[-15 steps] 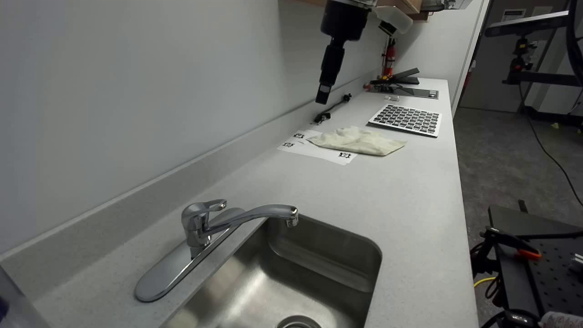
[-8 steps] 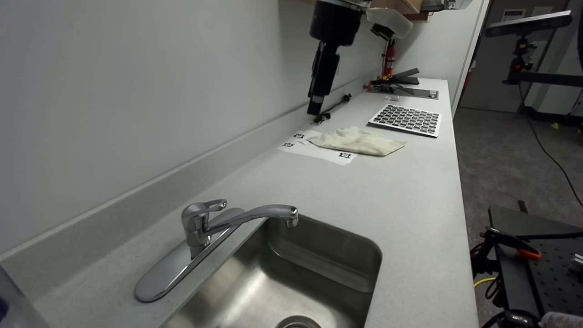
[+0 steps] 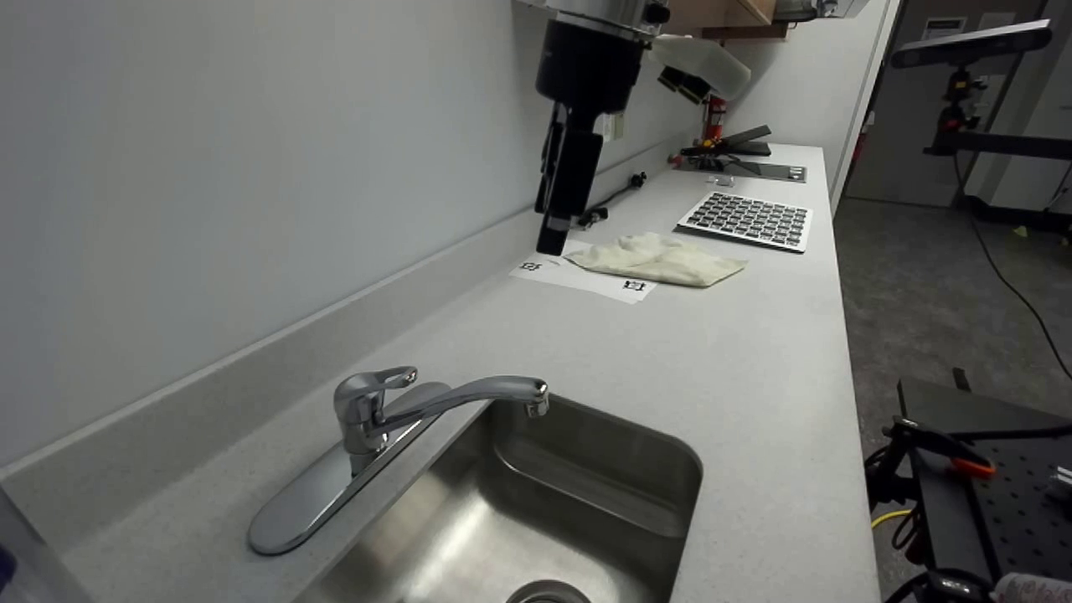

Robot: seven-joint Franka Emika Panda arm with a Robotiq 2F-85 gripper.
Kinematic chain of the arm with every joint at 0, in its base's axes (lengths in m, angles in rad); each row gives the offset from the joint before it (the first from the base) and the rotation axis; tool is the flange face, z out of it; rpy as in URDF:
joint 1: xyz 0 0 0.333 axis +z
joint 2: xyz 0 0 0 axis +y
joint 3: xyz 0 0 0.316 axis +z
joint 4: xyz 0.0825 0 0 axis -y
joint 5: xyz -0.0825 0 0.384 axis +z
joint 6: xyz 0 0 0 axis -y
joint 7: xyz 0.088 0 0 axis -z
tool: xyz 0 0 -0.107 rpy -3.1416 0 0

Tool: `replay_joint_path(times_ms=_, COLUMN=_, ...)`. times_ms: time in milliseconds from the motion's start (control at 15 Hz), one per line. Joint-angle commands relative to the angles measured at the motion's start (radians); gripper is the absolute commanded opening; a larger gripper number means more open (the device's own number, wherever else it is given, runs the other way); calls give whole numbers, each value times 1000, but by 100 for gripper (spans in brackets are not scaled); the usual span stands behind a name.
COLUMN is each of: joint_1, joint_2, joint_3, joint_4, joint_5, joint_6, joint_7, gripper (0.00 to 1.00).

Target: Turn the tap nozzle to the left and the tap handle to the right

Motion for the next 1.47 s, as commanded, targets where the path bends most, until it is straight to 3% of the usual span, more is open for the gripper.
replay_joint_path(times_ms=0, joint_1=15, joint_2=23, joint_3=16, joint_4=-22, joint_5=24, joint_6=98, joint_7=14, gripper=100)
replay_joint_path(times_ms=600, joint_1=17, joint_2=88, joint_3=30, joint_4=-81, joint_5=-9, joint_6=274, joint_7=48, gripper=100)
replay_joint_path(times_ms=1400, joint_1=18, joint_2=209, joint_3=15, joint_4=-57, joint_5=-94, joint_6=308, joint_7=59, gripper=100)
